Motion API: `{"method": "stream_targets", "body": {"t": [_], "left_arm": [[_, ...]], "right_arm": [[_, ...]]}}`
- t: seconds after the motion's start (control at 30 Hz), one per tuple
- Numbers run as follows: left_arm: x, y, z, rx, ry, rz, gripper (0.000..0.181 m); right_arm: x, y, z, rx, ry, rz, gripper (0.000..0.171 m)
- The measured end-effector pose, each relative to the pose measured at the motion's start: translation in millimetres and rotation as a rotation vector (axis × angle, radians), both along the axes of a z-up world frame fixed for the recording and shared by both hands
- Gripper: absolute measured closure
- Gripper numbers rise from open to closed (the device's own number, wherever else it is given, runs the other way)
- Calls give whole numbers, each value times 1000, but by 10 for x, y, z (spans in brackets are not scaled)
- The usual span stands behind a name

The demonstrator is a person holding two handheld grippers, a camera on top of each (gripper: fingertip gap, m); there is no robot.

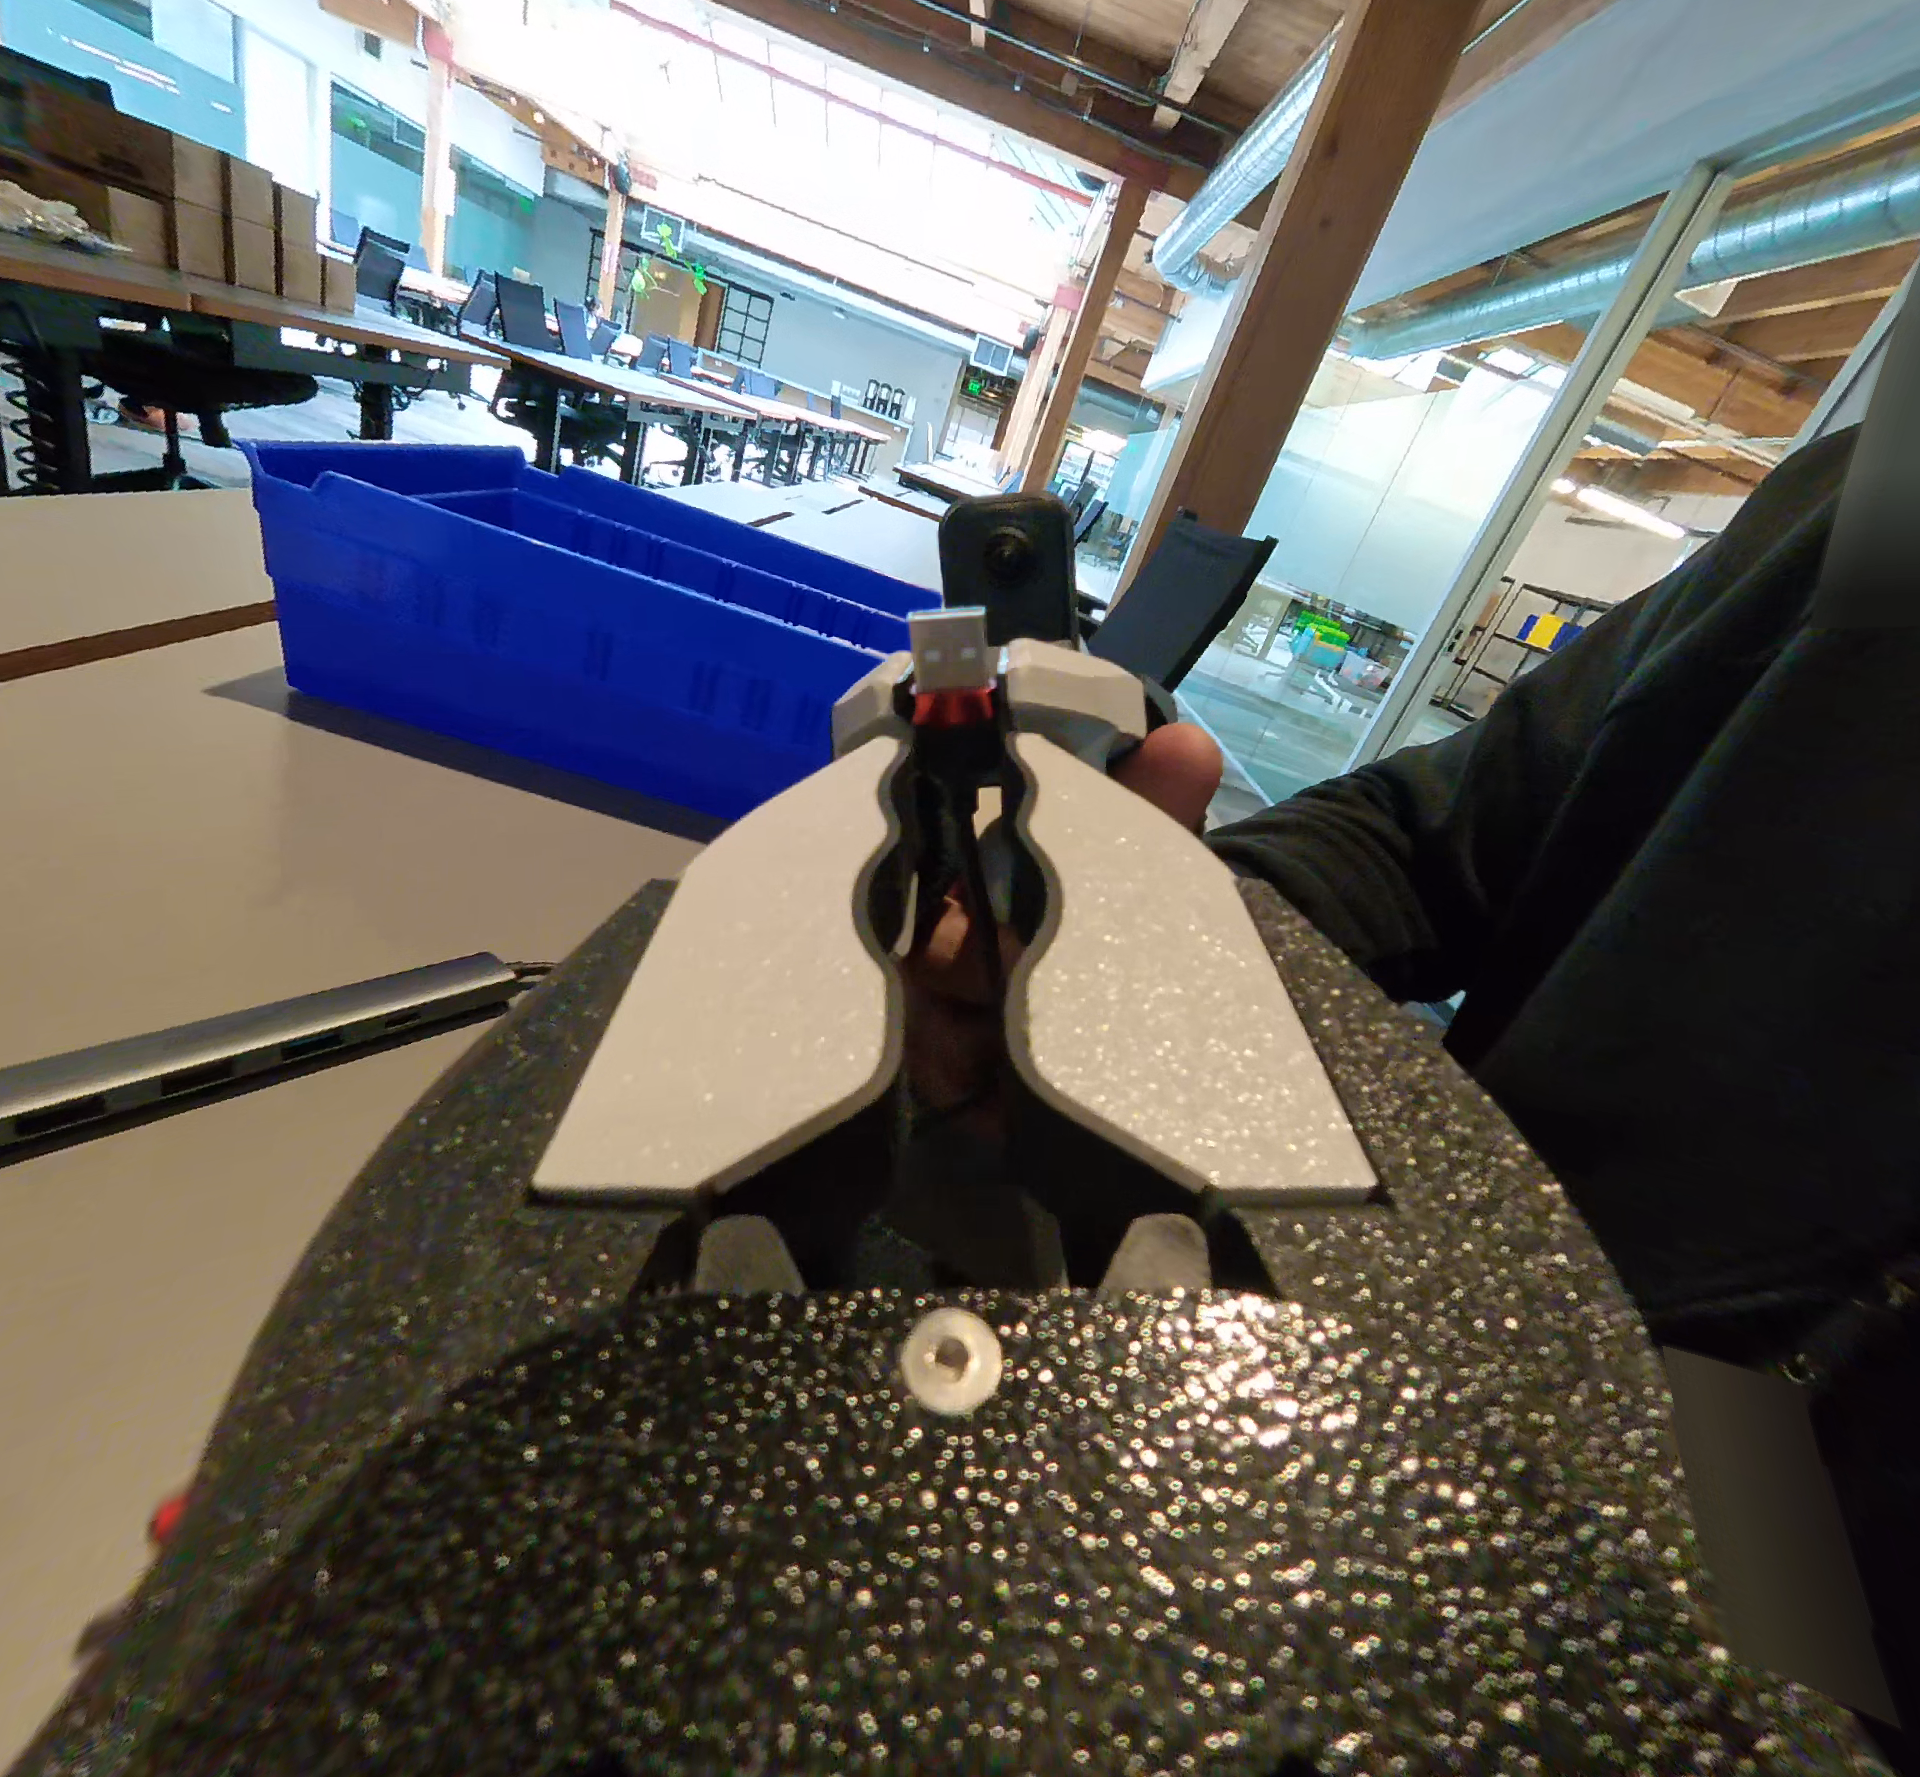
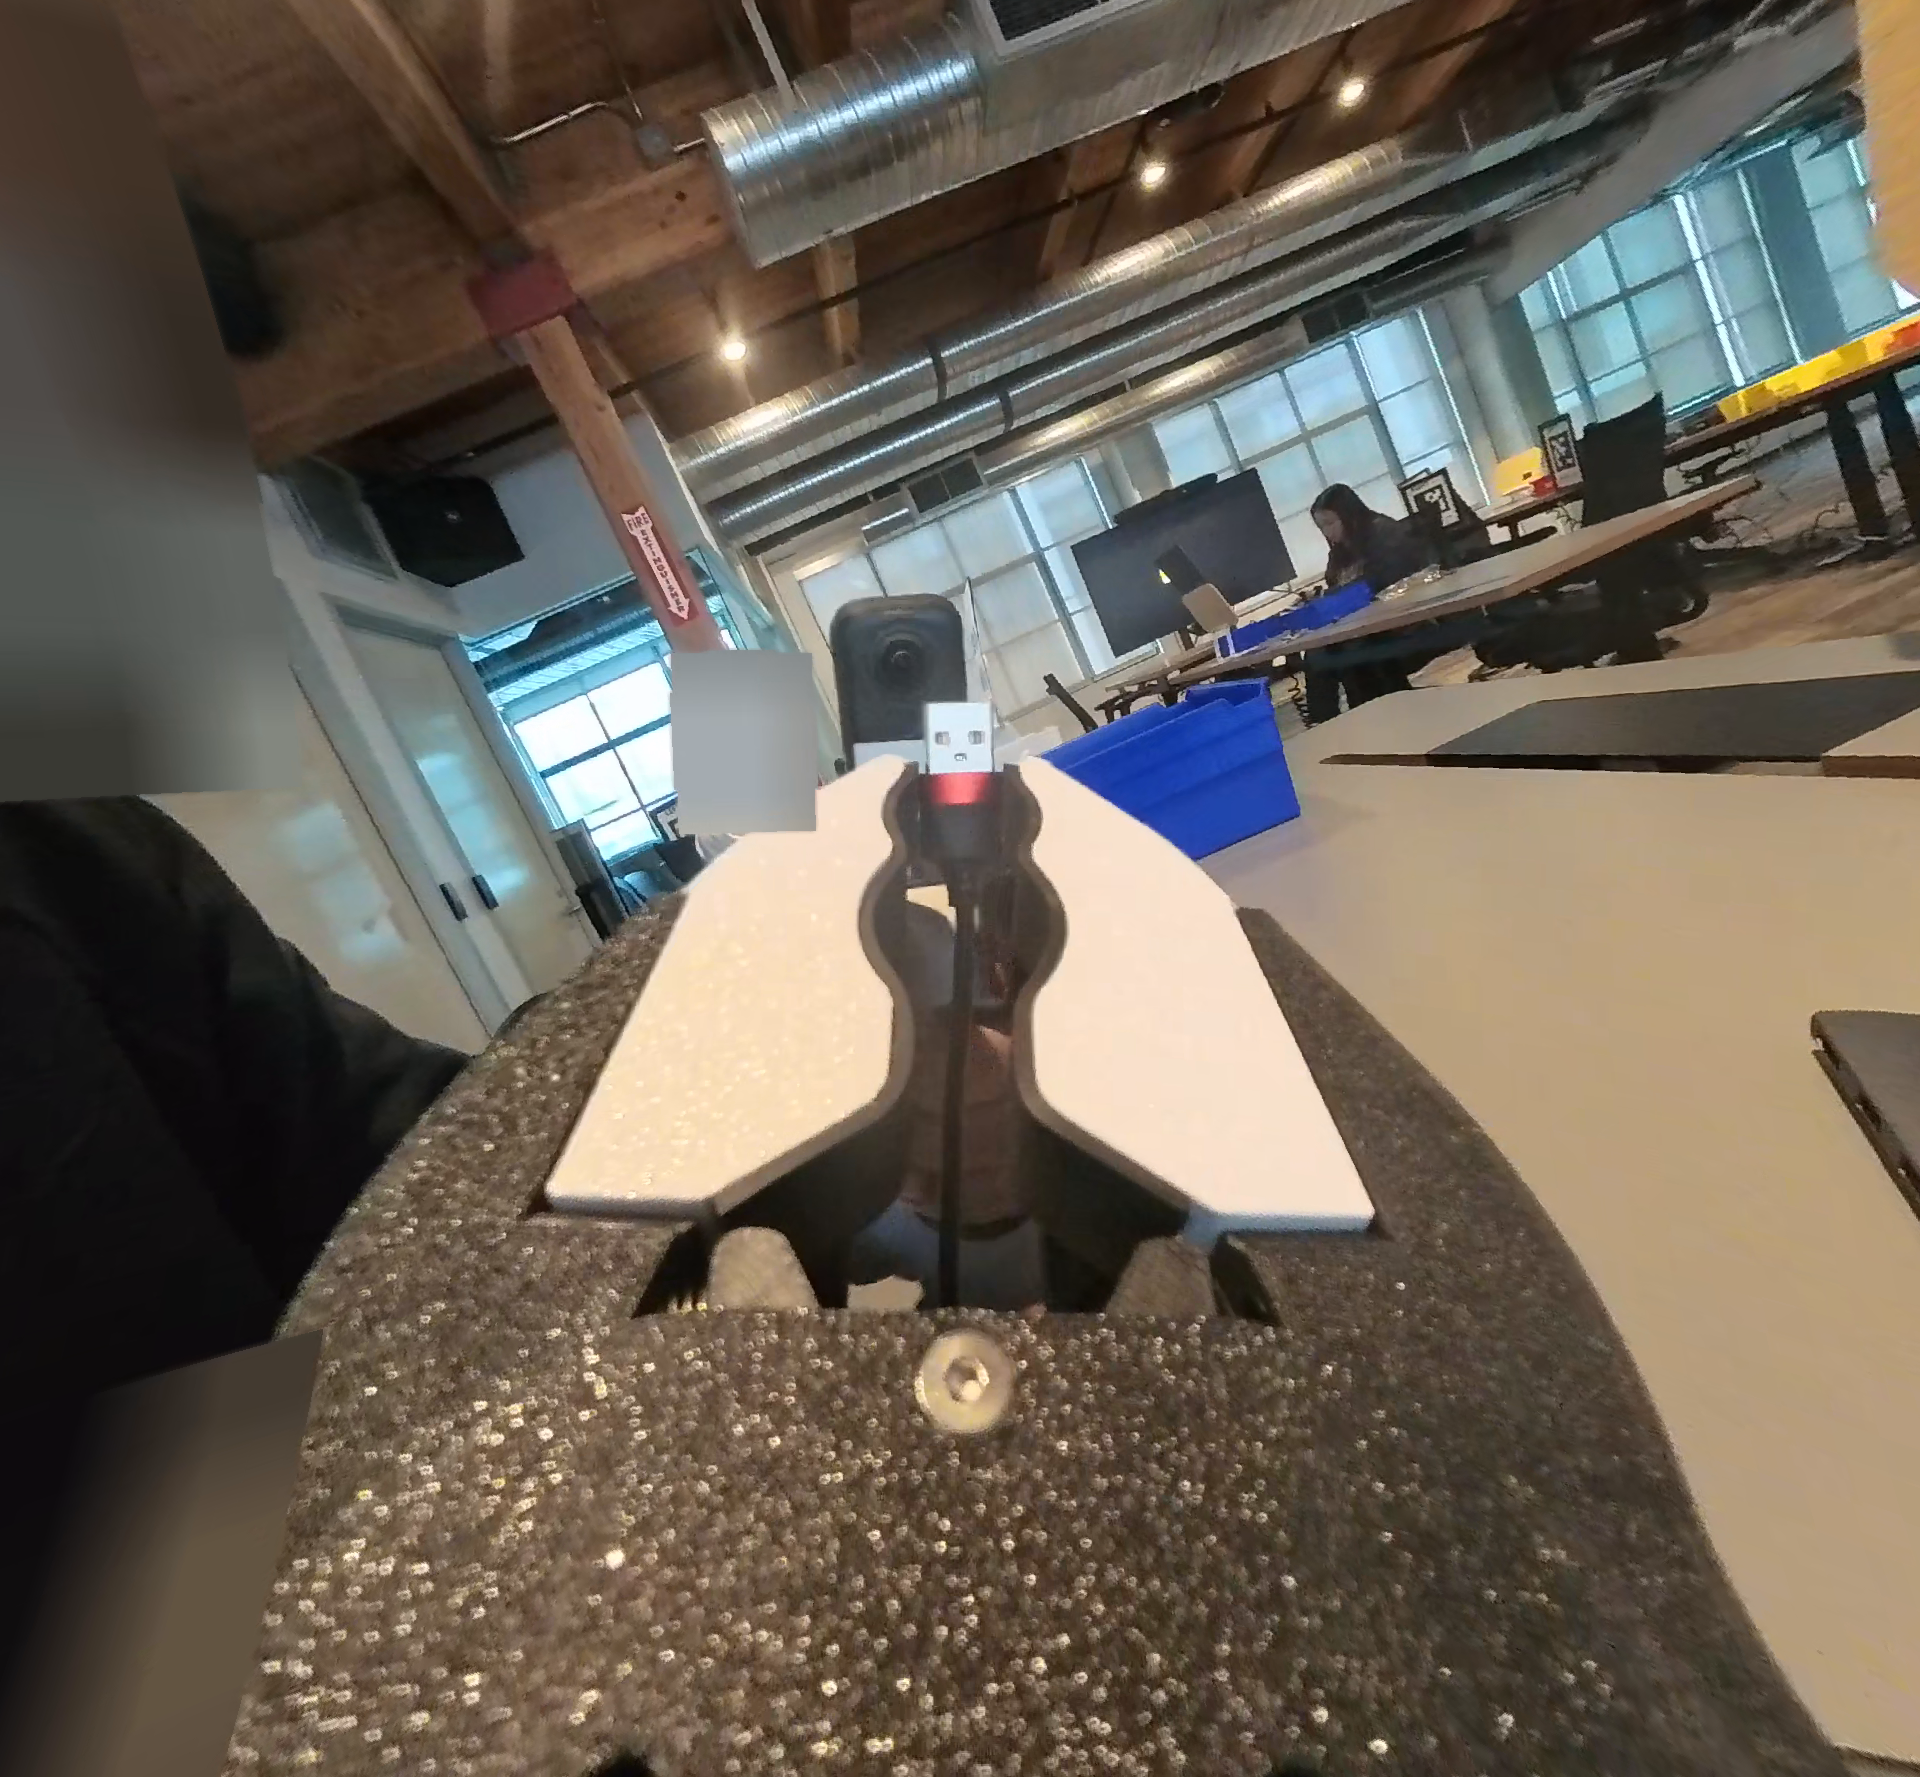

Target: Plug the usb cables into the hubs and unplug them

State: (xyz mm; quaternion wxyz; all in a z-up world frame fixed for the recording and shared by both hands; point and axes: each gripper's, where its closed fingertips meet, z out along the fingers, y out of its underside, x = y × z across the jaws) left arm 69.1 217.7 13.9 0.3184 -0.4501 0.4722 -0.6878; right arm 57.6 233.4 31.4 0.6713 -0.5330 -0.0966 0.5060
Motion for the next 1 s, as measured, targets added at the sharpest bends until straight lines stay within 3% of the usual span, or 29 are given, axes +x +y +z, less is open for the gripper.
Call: {"method": "stream_targets", "body": {"t": [0.3,0.4,0.7,1.0], "left_arm": [[-4,62,-51,98,41,55,167],[-64,99,-35,102,52,38,167],[-447,-205,-9,-92,121,-384,167],[-445,-474,-111,-115,160,-531,167]], "right_arm": [[21,31,-24,10,-71,-53,156],[95,40,19,35,-124,-79,148],[-141,-184,18,58,-242,191,135],[-414,-460,-44,89,-256,402,146]]}}
